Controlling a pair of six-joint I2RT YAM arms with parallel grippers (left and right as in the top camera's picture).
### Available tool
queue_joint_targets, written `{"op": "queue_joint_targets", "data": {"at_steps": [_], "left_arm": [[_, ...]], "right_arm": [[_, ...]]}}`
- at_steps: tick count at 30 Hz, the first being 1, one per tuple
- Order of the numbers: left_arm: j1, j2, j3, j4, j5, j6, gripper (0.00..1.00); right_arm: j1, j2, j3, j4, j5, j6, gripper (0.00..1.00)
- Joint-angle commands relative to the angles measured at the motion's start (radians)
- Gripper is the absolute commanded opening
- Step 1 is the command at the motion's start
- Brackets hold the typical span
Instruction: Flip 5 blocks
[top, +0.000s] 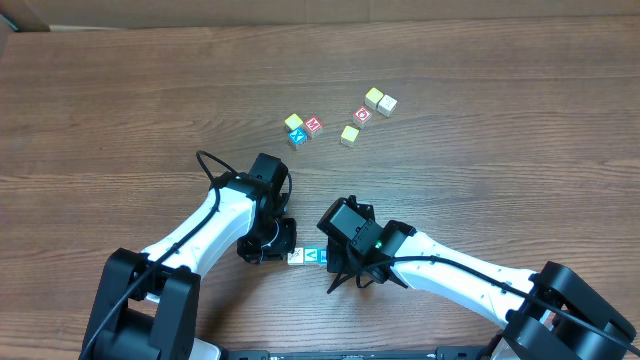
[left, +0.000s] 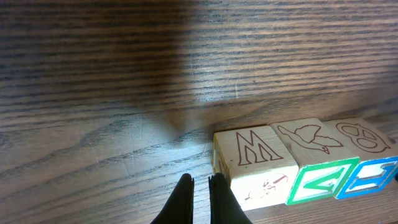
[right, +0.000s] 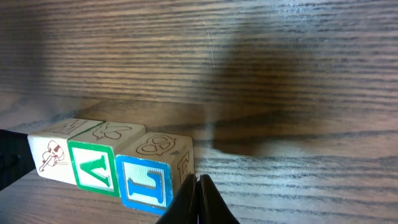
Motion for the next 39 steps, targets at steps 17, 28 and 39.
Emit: {"op": "queue_joint_targets", "data": {"at_steps": [17,28,39], "left_arm": [[-0.005,0.008,0.018,0.001,0.011,0.005,0.04],[-0.005,0.008,0.018,0.004,0.011,0.004,0.04],[-0.005,0.008,0.018,0.036,0.000,0.005,0.04]], "right_arm": [[-0.002,0.053,-0.003,0.029,-0.062,0.034,0.04],[-0.002,0.053,-0.003,0.043,-0.076,0.029,0.04],[-0.002,0.053,-0.003,0.045,-0.095,0.031,0.04]]}}
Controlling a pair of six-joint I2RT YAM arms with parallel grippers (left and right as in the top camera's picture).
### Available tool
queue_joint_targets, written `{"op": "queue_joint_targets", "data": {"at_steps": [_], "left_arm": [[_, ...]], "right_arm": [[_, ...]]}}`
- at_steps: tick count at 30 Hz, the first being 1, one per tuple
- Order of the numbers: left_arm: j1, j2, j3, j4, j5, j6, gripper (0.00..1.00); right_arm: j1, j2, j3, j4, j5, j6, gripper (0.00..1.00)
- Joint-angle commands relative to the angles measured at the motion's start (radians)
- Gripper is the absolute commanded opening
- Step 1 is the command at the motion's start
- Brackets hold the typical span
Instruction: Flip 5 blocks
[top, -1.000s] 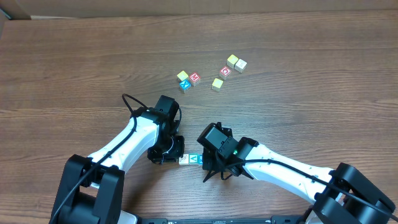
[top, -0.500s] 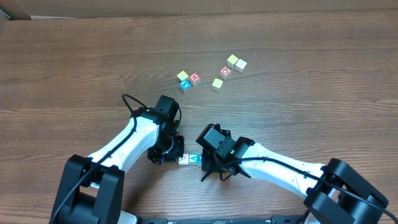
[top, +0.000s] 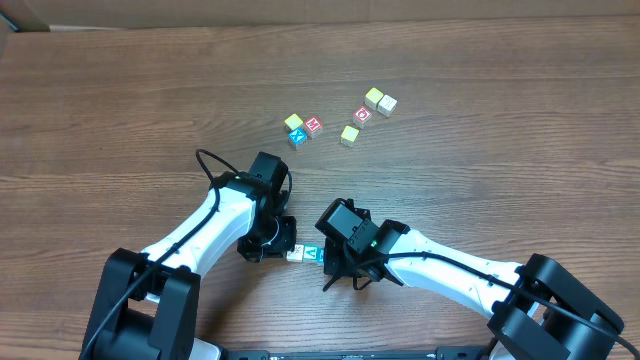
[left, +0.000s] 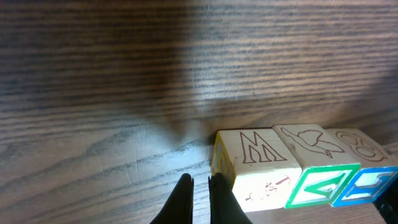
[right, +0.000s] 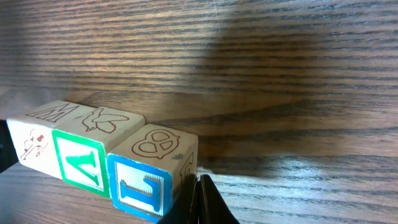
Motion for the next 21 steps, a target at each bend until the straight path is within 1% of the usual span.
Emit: {"op": "queue_joint_targets", "data": {"at_steps": [1,14,21], "left_arm": [[-0.005,0.008,0.018,0.012,0.012,0.005,0.04],[-0.005,0.008,0.018,0.035,-0.038,0.016,0.04],[-0.005,0.008,0.018,0.055,-0.058,0.021,0.04]], "right_arm": [[-0.002,0.007,-0.003,0.014,-0.025,0.009,0.04],[-0.002,0.007,-0.003,0.011,-0.036,0.034,0.04],[-0.002,0.007,-0.003,0.005,-0.036,0.107,0.04]]}}
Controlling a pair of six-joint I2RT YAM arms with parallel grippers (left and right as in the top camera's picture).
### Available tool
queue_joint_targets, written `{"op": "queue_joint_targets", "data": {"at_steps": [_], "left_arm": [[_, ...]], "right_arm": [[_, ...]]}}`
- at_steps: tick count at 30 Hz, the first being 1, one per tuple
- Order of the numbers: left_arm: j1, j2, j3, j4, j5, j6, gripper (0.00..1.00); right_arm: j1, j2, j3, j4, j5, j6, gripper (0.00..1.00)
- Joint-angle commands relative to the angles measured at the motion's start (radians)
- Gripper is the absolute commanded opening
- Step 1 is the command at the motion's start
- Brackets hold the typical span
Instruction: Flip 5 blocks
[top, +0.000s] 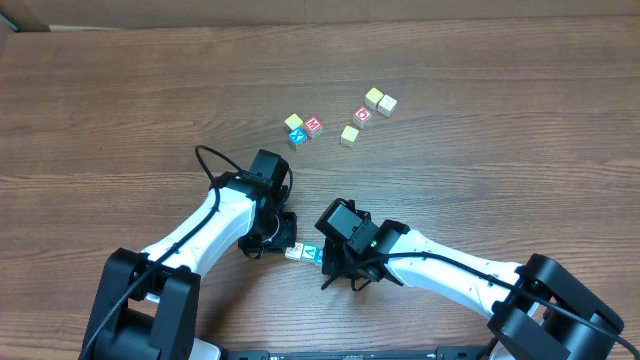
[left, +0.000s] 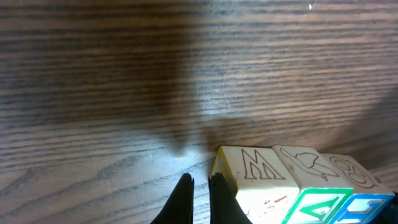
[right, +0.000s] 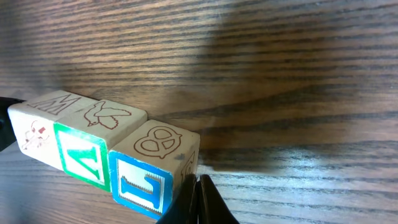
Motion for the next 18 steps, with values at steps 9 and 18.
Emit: {"op": "queue_joint_targets", "data": {"at_steps": [9,18], "left_arm": [[-0.005,0.052,0.018,0.023,-0.029,0.041,0.04],[-0.005,0.142,0.018,0.055,-0.021,0.041,0.04]], "right_arm": [[-0.002,0.007,-0.003,0.002,-0.017,0.077,0.04],[-0.002,0.007,-0.003,0.003,-0.023,0.077,0.04]]}}
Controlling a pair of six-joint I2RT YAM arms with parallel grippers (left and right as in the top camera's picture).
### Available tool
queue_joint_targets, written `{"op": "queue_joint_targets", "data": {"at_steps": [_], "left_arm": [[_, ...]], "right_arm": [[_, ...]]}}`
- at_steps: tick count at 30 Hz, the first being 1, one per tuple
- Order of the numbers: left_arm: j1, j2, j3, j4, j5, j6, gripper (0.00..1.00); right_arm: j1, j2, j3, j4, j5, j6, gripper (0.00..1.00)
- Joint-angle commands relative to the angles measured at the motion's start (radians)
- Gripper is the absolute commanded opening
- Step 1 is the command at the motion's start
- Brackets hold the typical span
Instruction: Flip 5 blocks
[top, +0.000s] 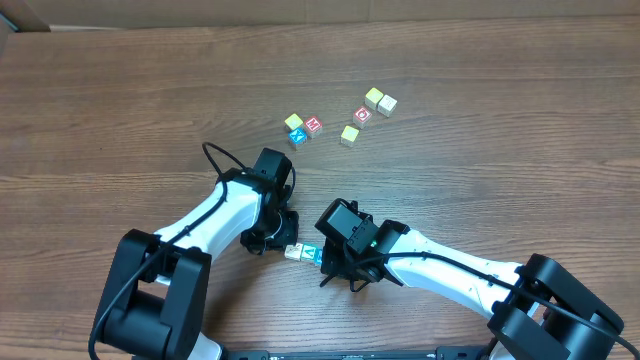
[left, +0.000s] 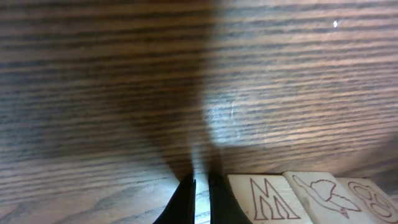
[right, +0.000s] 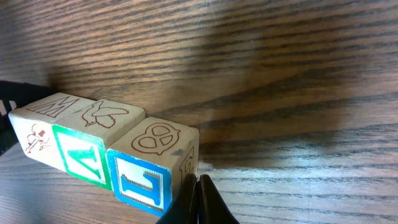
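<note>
Three wooden blocks lie in a touching row (top: 303, 252) on the table near the front. In the right wrist view these are the M block (right: 37, 121), a green-letter block (right: 84, 146) and a blue-letter block (right: 149, 168) with a pretzel on top. My right gripper (right: 198, 186) is shut, its tips against the blue block's right side. The left gripper (left: 201, 190) is shut on nothing, with a thin slit between its tips, just left of the M block (left: 264, 196). The bird-topped block (left: 317, 193) lies next to the M block.
Several more small blocks lie farther back on the wooden table (top: 120, 110): a group of three (top: 302, 128) and a looser group to its right (top: 365, 112). Both arms angle in from the front edge toward the row.
The row of three sits a little farther left and back, slightly turned. In the left wrist view the blocks have dropped toward the bottom right corner. Both grippers stay shut at the row's ends.
At first the three blocks lay in a row between my two shut grippers, left at the M end, right at the blue end. At each later moment the row lay a little farther left and back, both grippers still at its ends.
</note>
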Motion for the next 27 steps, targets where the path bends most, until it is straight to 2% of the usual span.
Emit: {"op": "queue_joint_targets", "data": {"at_steps": [1,27], "left_arm": [[-0.005,0.062,-0.004,0.026,-0.012,0.019,0.04],[-0.005,0.069,-0.004,0.094,-0.020,0.092,0.04]], "right_arm": [[-0.002,0.007,-0.003,0.004,-0.005,0.009,0.04],[-0.002,0.007,-0.003,0.000,-0.030,0.144,0.04]]}}
